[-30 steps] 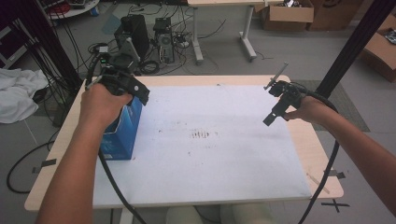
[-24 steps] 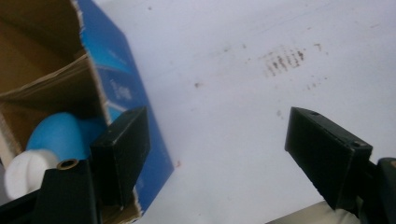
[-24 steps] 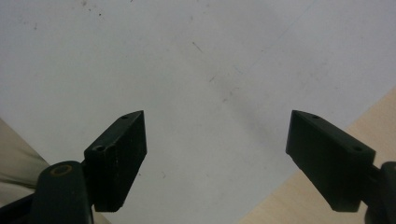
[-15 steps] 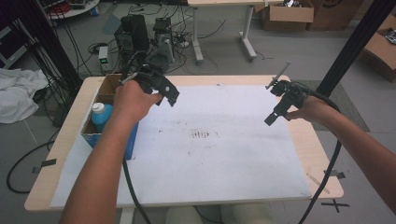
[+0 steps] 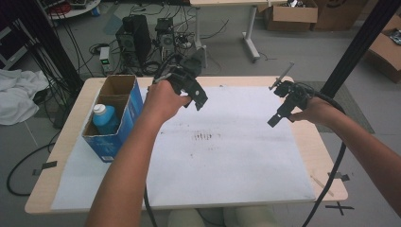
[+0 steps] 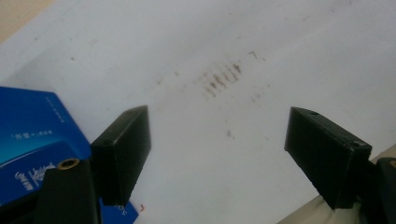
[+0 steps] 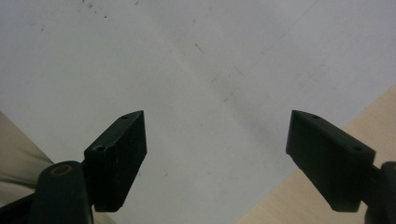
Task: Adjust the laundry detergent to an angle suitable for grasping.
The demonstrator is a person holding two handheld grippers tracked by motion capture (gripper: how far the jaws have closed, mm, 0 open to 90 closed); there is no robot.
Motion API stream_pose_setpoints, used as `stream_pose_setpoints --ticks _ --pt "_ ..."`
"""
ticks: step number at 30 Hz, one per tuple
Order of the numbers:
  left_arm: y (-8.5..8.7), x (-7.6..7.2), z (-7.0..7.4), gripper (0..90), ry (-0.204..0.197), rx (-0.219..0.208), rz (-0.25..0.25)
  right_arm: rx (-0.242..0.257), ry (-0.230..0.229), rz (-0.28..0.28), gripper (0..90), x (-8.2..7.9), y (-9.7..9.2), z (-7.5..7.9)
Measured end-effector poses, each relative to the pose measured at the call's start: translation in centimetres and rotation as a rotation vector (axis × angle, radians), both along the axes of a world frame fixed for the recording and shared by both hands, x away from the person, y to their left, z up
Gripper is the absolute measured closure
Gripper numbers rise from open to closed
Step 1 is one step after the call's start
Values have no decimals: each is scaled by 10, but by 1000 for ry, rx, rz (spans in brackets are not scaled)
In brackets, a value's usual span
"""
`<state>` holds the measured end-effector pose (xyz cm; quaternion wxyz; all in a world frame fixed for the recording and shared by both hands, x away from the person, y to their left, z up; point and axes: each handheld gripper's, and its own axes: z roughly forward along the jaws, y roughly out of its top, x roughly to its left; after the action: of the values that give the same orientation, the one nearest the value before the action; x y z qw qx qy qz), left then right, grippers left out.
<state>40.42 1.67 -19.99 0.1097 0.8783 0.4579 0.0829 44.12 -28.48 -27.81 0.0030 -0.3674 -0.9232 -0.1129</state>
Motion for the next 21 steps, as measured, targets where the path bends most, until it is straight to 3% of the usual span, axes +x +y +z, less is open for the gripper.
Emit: stream_pose_setpoints --ticks 7,21 --pt "-19 4 -12 238 40 26 -93 2 -1 -5 203 -1 -1 0" --pt "-17 8 -20 239 50 41 -103 -3 4 -6 203 1 -1 -1"
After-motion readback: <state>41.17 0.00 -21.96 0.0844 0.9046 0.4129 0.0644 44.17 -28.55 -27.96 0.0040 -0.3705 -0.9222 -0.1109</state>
